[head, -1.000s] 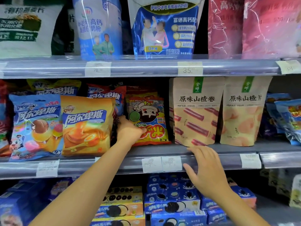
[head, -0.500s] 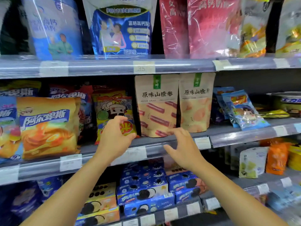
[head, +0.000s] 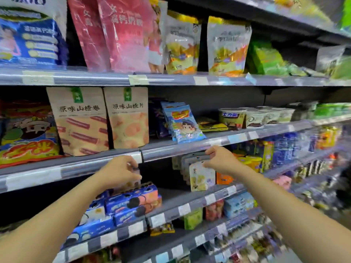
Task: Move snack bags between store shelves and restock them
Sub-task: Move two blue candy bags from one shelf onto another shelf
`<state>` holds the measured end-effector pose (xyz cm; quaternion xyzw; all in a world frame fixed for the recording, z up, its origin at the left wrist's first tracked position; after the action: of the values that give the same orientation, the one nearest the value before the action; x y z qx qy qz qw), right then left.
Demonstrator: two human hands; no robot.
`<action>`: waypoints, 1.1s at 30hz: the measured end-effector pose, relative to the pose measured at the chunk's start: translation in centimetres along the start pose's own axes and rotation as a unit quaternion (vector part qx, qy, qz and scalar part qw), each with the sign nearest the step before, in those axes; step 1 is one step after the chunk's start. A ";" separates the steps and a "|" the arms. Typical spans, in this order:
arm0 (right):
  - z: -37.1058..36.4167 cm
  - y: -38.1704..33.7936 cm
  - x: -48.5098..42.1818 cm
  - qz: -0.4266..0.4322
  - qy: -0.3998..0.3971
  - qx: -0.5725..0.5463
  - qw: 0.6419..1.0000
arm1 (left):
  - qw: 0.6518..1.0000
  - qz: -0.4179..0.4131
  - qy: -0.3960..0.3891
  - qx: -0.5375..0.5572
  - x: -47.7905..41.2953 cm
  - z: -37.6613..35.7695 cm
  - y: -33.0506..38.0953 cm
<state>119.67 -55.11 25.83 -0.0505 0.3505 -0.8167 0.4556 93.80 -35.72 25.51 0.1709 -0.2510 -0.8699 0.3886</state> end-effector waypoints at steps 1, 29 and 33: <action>1.0 0.9 -0.3 -0.004 -0.003 0.020 1.000 | 1.000 0.002 -0.004 -0.025 -0.1 -0.6 0.7; -2.2 3.8 -27.6 -0.018 -0.006 -0.219 0.976 | 0.989 0.072 0.126 -0.023 -18.5 -3.6 7.8; -1.0 4.1 -27.7 -0.018 -0.045 -0.212 0.976 | 0.986 0.079 0.142 -0.021 -18.7 -3.9 9.0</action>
<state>138.27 -34.38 29.08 -0.1891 0.4937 -0.7288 0.4352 113.01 -27.78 29.36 0.2645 -0.1878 -0.8081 0.4916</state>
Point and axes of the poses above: each hand's wrist, its own x-axis away from the middle knuckle, its own z-axis out of the back of the hand, y = z × x, the point moved 5 cm from there along -x, towards the middle knuckle, and after that the axes turned 7 degrees about z, right-handed, at the moved point
